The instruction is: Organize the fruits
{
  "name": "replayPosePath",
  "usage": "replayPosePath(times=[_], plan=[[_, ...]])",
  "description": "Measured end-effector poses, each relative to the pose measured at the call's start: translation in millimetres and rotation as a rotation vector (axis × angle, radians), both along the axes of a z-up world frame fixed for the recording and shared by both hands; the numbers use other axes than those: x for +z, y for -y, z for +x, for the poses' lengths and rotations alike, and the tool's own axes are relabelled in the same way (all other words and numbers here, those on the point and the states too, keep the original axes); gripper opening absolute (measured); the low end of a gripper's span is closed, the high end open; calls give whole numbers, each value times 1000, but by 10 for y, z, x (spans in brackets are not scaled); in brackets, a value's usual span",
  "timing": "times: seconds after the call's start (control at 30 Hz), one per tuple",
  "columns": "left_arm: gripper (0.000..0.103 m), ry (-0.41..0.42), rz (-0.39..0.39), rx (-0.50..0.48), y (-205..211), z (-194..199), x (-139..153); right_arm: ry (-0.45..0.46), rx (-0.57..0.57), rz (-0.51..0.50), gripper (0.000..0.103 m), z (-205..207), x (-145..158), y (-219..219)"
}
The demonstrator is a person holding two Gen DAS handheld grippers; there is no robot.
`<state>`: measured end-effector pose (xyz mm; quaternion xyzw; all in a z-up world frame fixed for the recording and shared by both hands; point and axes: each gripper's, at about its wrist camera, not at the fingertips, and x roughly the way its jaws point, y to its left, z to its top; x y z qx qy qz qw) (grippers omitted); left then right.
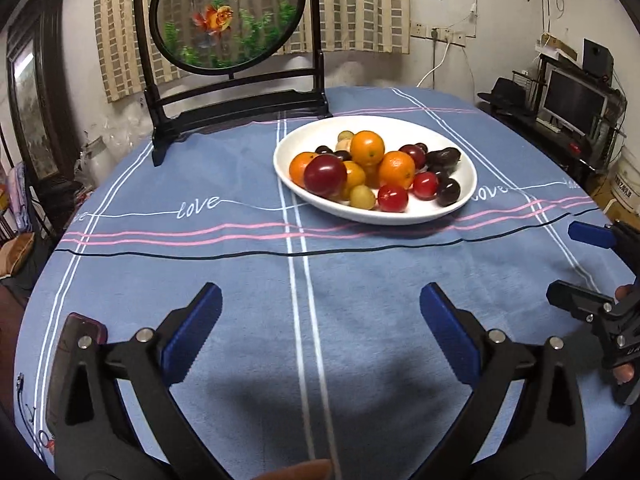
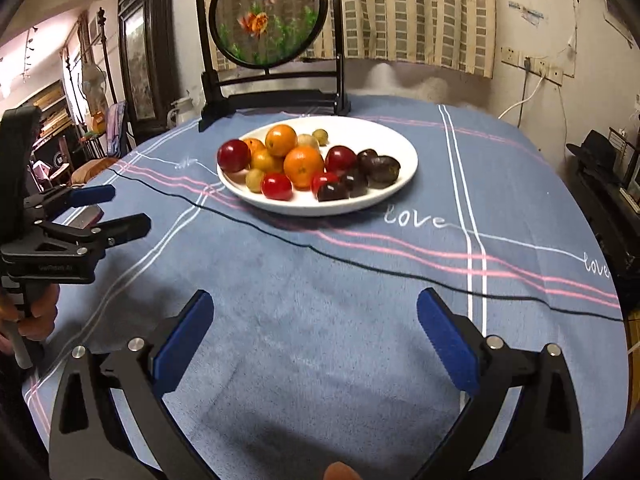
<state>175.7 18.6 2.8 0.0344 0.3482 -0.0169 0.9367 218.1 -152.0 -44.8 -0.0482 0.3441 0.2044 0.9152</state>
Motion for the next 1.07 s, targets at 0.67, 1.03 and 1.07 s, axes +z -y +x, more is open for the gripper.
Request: replayPosePath(times=[0.67,1.03,1.07], plan=[[101,-28,13,-14,23,-14,-70,-29,8,19,102,-12,-32,-1],[101,-25,31,-17,61,-34,-108,-36,3,13,102,-5,-42,3],[101,-22,35,-17,65,-38,-107,-36,2,13,102,-6,-43,3]])
